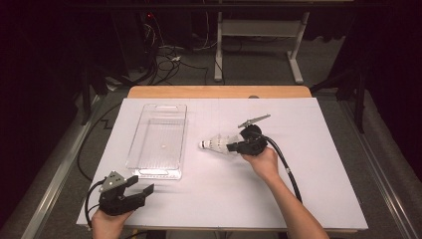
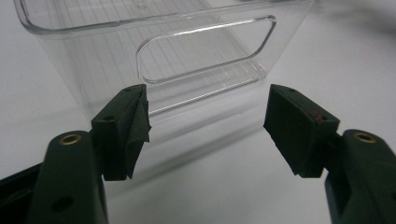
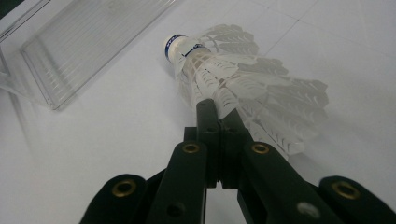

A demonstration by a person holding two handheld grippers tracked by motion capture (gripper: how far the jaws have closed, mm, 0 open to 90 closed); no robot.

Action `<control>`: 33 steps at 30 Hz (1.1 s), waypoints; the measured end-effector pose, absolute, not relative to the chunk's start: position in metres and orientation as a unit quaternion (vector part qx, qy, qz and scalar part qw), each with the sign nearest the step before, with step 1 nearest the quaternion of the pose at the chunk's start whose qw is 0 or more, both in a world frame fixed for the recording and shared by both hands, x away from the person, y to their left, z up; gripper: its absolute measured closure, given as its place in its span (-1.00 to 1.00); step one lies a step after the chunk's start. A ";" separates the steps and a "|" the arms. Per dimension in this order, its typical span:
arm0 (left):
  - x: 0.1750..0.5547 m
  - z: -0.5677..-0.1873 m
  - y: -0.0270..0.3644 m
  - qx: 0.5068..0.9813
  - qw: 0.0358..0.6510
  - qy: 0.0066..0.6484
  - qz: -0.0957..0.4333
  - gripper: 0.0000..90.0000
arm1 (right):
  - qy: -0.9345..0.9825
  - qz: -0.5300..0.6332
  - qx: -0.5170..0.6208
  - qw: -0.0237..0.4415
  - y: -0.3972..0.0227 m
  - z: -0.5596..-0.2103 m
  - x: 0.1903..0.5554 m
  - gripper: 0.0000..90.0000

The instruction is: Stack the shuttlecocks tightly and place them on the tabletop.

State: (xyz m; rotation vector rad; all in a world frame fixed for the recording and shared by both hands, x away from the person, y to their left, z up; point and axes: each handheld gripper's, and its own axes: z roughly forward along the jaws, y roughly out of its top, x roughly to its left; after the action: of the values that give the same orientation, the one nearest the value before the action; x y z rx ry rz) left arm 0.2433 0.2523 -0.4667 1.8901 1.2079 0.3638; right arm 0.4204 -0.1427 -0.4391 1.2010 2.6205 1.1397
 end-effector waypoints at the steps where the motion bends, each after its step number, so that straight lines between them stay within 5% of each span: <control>1: 0.243 -0.467 0.252 0.754 0.421 0.482 0.145 -0.29 | 0.845 0.369 0.387 0.021 -0.142 -0.439 0.420 1.00; 33: 0.244 -0.467 0.252 0.755 0.420 0.481 0.145 -0.29 | 0.845 0.378 0.377 0.025 -0.139 -0.441 0.420 1.00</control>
State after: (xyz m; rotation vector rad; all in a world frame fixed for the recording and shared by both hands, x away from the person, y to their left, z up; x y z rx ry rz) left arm 0.2440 0.2518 -0.4670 1.8928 1.2065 0.3625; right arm 0.4200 -0.1388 -0.4413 1.1659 2.6146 1.1687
